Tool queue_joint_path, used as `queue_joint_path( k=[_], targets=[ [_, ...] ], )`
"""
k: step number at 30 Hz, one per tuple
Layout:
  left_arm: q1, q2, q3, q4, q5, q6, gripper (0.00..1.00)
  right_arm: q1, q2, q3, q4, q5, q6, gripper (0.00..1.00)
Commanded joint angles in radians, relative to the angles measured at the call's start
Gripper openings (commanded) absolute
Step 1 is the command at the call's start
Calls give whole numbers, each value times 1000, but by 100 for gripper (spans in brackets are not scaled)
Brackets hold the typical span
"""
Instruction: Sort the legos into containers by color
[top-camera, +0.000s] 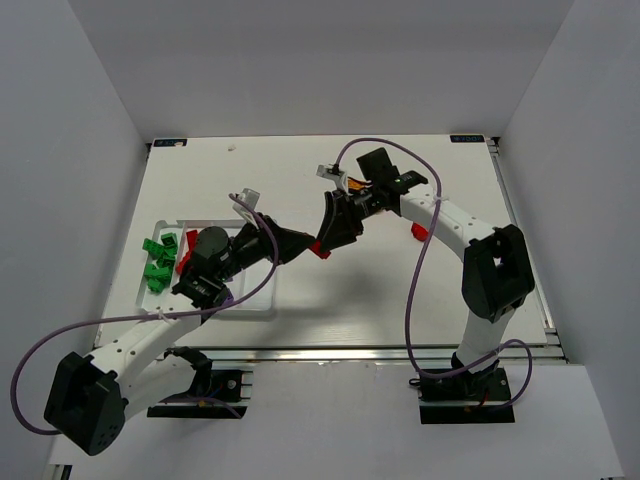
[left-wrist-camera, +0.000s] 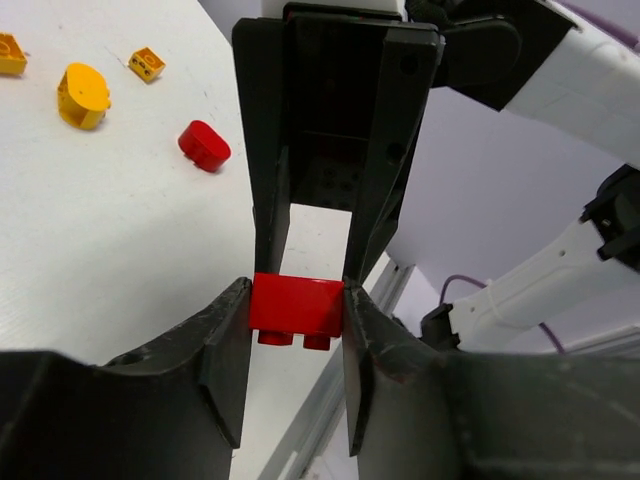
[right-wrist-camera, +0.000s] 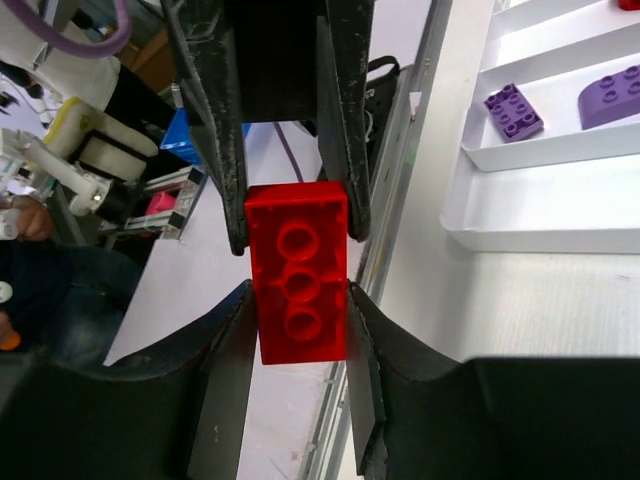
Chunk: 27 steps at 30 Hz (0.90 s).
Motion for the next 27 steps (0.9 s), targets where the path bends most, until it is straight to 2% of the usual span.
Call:
queue_joint_path(
  k=[1, 2, 3, 4, 5, 9, 14, 18, 20, 21, 22, 25, 27],
  targets=[
    [-8, 4, 7, 24, 40, -11, 25, 3, -4, 22, 44, -2, 12, 19],
    [-8, 0, 8, 17, 35, -3, 20, 3, -4, 22, 43, 5, 11, 26],
    [-8, -5, 13, 1, 29, 7, 15, 3, -2, 19, 40, 21, 8, 54],
    [-8, -11, 18, -52, 17, 19, 5, 3, -4, 19, 27, 31, -24, 77],
    [-8, -28, 25, -86, -1, 53, 0, 1, -2, 21, 6, 41, -53, 89],
    [-3, -81, 86, -335, -135, 159, 0, 1, -6, 12, -143, 147, -266, 89],
    [42, -129, 165, -615, -284, 254, 0, -8, -28, -45, -175, 277, -360, 89],
    [125, -141, 231, -895, -478, 260, 0, -9, -96, -103, -114, 538, -397, 89],
    [213, -123, 268, -980, -549, 257, 0, -9, -125, -140, -73, 645, -426, 90],
    [245, -111, 280, -1061, -564, 254, 0, -11, -162, -157, -56, 667, -439, 89],
    [307, -68, 301, -1103, -580, 256, 0, -11, -180, -174, -36, 687, -446, 89],
    [400, 44, 332, -1217, -591, 280, 0, -13, -257, -252, 65, 745, -445, 89],
    [429, 93, 360, -1252, -620, 303, 0, -13, -292, -281, 116, 765, -427, 84]
  ],
)
